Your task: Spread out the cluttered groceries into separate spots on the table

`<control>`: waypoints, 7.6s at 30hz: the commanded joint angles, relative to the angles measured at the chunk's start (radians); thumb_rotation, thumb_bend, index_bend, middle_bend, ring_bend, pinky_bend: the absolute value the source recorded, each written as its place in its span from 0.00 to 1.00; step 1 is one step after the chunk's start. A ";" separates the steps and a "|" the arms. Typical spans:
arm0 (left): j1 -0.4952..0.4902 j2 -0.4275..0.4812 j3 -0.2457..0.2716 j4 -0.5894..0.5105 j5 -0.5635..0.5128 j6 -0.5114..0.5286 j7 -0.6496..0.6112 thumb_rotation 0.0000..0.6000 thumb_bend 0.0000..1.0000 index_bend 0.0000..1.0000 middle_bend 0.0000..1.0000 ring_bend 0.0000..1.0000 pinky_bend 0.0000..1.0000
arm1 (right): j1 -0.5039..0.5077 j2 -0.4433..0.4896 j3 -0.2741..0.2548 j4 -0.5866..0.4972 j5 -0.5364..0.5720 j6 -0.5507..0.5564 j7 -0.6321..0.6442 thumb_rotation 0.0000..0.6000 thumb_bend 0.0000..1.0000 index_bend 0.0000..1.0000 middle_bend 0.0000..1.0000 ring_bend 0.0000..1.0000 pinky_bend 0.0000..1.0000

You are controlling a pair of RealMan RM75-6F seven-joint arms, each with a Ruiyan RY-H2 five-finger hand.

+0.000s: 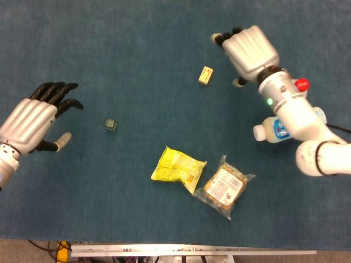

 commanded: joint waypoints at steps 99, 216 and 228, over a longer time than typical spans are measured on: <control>0.080 0.034 0.023 0.100 0.012 0.009 -0.172 1.00 0.36 0.25 0.04 0.00 0.04 | 0.146 -0.591 0.075 0.735 0.234 -0.123 -0.466 1.00 0.18 0.36 0.32 0.20 0.40; -0.176 -0.106 -0.029 0.116 0.197 -0.191 -0.157 1.00 0.36 0.34 0.06 0.00 0.04 | -0.274 0.383 -0.056 -0.425 -0.272 0.284 0.204 1.00 0.22 0.00 0.27 0.19 0.39; -0.284 -0.263 -0.084 0.198 0.133 -0.258 -0.077 1.00 0.36 0.31 0.04 0.00 0.04 | -0.415 0.495 -0.086 -0.455 -0.422 0.312 0.314 1.00 0.21 0.00 0.27 0.19 0.39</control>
